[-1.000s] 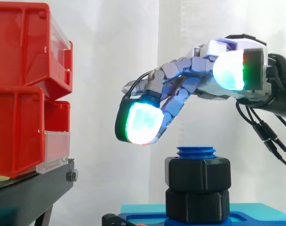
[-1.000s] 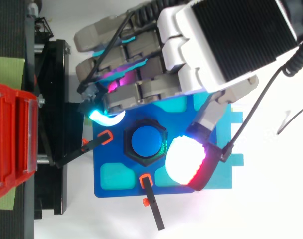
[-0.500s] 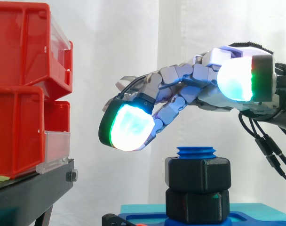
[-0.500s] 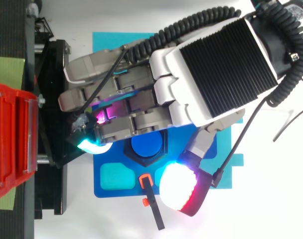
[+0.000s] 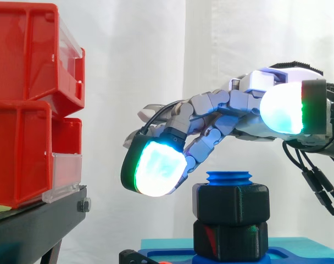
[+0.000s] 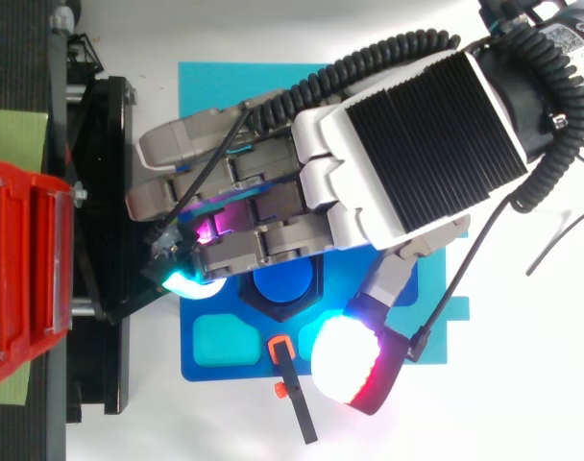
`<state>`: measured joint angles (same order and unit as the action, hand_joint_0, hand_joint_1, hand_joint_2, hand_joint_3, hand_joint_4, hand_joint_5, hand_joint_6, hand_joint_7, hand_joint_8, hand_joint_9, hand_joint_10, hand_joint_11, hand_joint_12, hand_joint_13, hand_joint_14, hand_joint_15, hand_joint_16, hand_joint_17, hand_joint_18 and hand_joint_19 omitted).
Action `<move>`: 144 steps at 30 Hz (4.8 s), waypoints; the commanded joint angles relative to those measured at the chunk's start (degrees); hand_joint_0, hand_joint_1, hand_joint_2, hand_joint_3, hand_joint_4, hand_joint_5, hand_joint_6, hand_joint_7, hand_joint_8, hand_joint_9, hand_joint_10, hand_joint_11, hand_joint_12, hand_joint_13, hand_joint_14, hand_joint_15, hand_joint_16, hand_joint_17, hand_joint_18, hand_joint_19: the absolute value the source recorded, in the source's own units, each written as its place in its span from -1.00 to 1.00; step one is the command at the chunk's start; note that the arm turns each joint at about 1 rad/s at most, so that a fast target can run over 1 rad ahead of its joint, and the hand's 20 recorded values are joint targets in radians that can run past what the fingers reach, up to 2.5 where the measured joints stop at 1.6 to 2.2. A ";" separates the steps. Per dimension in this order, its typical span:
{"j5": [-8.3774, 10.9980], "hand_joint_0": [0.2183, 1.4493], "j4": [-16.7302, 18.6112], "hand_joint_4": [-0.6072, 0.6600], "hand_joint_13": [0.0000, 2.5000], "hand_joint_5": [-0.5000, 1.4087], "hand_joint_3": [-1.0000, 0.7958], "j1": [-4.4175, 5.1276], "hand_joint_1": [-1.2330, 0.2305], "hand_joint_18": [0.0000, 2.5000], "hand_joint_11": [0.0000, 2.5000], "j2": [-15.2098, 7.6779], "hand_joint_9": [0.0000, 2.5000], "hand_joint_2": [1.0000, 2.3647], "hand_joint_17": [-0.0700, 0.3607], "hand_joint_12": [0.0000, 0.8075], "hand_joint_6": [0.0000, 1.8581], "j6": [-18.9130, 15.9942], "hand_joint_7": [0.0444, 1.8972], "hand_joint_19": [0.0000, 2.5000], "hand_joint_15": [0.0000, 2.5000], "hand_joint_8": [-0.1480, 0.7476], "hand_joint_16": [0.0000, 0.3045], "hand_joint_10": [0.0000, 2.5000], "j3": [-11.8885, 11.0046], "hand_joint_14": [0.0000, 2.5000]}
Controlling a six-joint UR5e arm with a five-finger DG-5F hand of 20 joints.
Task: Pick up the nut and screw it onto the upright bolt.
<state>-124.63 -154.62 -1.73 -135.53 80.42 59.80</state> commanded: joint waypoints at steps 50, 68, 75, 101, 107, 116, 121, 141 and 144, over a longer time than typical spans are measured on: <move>-1.31 -0.51 -1.30 0.24 -0.57 -0.41 -0.44 -0.99 0.49 -0.83 -1.00 0.00 -0.16 -1.00 -0.38 -0.34 -0.46 0.18 0.46 -1.00 -1.00 -0.07 -0.81 -1.00 0.58 -1.00; -1.75 -0.51 -1.21 0.15 -0.43 -0.41 -0.44 -1.70 0.54 -0.68 -1.00 0.00 0.00 -1.00 -0.45 -0.47 -0.33 0.53 0.24 -1.00 -1.00 -0.08 -0.86 -1.00 -0.48 -1.00; -2.37 -0.52 -2.00 0.15 -0.39 -0.41 -0.44 -2.66 0.54 -0.64 -1.00 0.00 0.06 -1.00 -0.46 -0.48 -0.31 0.53 0.22 -1.00 -1.00 -0.08 -0.87 -1.00 -0.56 -1.00; -3.77 -0.52 -5.25 0.17 -0.34 -0.42 -0.44 -4.68 0.57 -0.56 -0.98 0.09 0.13 -1.00 -0.45 -0.47 -0.32 2.46 0.22 -0.91 -1.00 -0.10 -0.86 -1.00 -0.56 -1.00; -5.00 -0.54 -5.43 0.22 -0.48 -0.44 -0.44 -5.30 0.59 -0.71 -0.99 0.00 0.00 -1.00 -0.36 -0.39 -0.46 2.29 0.38 -0.92 -1.00 -0.14 -0.80 -1.00 -2.85 -1.00; -5.44 -0.57 -4.37 0.37 -0.60 -0.53 -0.44 -5.21 0.65 -0.82 -1.00 0.00 -0.22 -1.00 -0.31 -0.26 -0.46 2.29 -0.04 -0.97 -1.00 -0.13 -0.77 -1.00 -3.11 -1.00; -4.74 -0.58 -1.21 0.31 -0.68 -0.57 -0.44 -4.60 0.68 -0.92 -1.00 0.00 -0.35 -1.00 -0.29 -0.23 -0.46 1.67 -0.25 -1.00 -1.00 -0.16 -0.76 -1.00 -1.18 -1.00; -2.37 -0.56 2.66 0.37 -0.76 -0.52 -0.44 -2.49 0.71 -1.00 -1.00 0.00 -0.42 -1.00 -0.29 -0.20 -0.46 -0.44 -0.04 -1.00 -1.00 -0.14 -0.76 -1.00 2.60 -1.00; -2.37 -0.55 2.48 0.37 -0.75 -0.51 -0.44 -2.49 0.69 -1.00 -1.00 -0.09 -0.40 -1.00 -0.29 -0.21 -0.46 -0.44 0.02 -1.00 -1.00 -0.13 -0.76 -1.00 2.86 -1.00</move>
<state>-127.02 -151.99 -4.24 -135.53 79.98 62.35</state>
